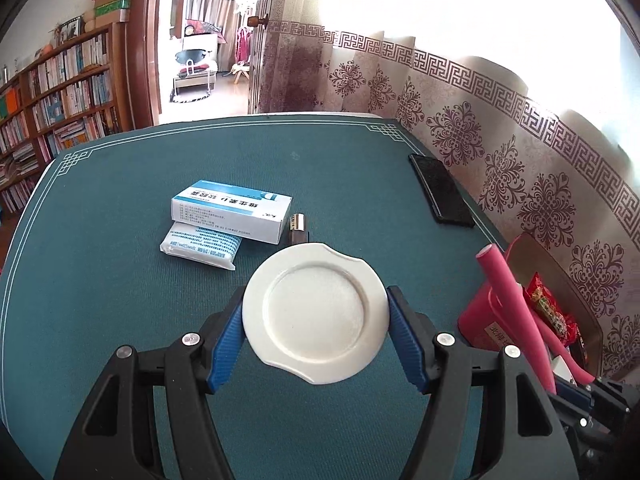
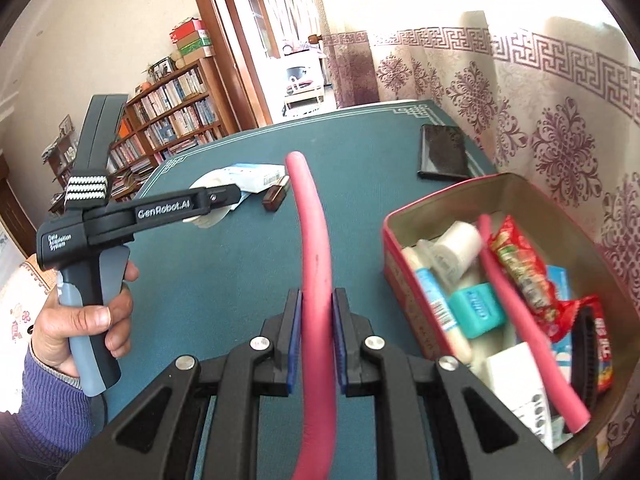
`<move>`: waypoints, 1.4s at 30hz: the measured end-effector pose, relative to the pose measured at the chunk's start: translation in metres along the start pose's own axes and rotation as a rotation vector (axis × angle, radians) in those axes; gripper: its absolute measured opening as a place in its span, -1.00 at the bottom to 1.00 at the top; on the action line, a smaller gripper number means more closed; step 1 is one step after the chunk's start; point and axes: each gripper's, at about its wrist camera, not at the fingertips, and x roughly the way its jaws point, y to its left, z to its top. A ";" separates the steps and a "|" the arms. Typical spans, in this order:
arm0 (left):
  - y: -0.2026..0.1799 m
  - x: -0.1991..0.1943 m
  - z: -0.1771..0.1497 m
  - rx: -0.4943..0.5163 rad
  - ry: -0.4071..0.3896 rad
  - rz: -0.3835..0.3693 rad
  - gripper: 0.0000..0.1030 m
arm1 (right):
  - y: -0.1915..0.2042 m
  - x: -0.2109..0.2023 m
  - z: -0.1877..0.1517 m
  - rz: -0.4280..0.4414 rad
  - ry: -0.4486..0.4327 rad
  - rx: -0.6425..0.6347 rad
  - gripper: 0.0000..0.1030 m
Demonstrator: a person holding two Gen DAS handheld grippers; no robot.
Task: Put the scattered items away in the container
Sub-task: 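Grasp the white saucer with the left tool while the right tool lifts the pink foam strip, then carry the saucer and foam strip into the red tin and open both tools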
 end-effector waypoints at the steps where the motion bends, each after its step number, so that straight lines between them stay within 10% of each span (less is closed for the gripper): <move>1: -0.006 -0.001 0.000 0.011 0.000 -0.011 0.34 | -0.006 -0.006 0.003 -0.017 -0.006 -0.001 -0.68; 18: -0.098 -0.006 -0.007 0.158 0.043 -0.166 0.34 | -0.118 -0.044 0.014 -0.326 0.016 0.097 -0.68; 42: -0.198 0.037 -0.012 0.293 0.129 -0.299 0.35 | -0.139 -0.031 -0.002 -0.304 0.068 0.130 -0.68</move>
